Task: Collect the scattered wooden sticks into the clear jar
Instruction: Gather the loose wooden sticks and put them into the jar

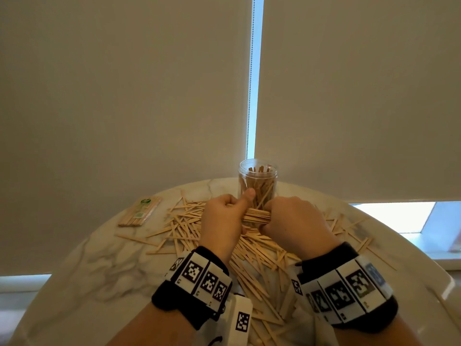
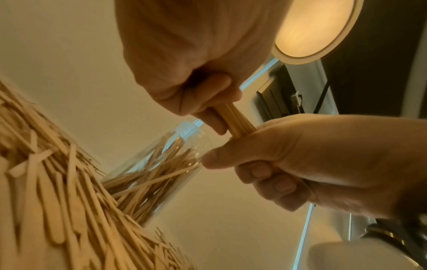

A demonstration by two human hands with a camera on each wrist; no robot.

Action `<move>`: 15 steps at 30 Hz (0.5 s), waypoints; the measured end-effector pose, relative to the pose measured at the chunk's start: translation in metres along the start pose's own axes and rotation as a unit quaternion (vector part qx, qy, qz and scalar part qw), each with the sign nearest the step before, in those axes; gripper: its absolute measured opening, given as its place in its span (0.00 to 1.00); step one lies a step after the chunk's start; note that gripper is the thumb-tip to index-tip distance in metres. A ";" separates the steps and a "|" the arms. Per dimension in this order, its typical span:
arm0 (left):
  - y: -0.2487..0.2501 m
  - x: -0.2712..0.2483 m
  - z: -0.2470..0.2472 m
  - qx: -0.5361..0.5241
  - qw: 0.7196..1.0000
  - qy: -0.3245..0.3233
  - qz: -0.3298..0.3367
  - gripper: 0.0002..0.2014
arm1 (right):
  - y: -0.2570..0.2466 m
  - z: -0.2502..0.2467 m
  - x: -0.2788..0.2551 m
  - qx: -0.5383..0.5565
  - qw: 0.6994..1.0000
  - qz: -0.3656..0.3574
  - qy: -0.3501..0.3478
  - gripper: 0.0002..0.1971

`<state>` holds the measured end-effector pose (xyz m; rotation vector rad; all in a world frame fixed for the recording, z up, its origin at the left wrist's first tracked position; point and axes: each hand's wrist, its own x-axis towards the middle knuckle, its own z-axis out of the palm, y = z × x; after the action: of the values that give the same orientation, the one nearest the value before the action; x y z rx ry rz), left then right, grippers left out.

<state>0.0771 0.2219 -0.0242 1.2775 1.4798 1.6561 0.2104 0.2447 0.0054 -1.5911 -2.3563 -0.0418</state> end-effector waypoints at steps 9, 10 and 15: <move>-0.004 0.006 -0.003 -0.108 0.988 0.100 -0.054 0.19 | -0.008 -0.013 -0.005 -0.019 0.996 -0.021 0.079 0.11; -0.002 0.004 -0.001 -0.120 0.987 0.086 -0.062 0.19 | -0.010 -0.013 -0.006 -0.035 0.995 -0.014 0.091 0.09; 0.000 0.001 0.006 -0.090 0.993 0.032 -0.072 0.20 | -0.002 -0.020 -0.007 -0.057 0.993 0.009 0.105 0.13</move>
<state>0.0823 0.2254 -0.0246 1.0072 1.3890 1.7050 0.2157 0.2334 0.0228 -1.5733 -2.2119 -0.3283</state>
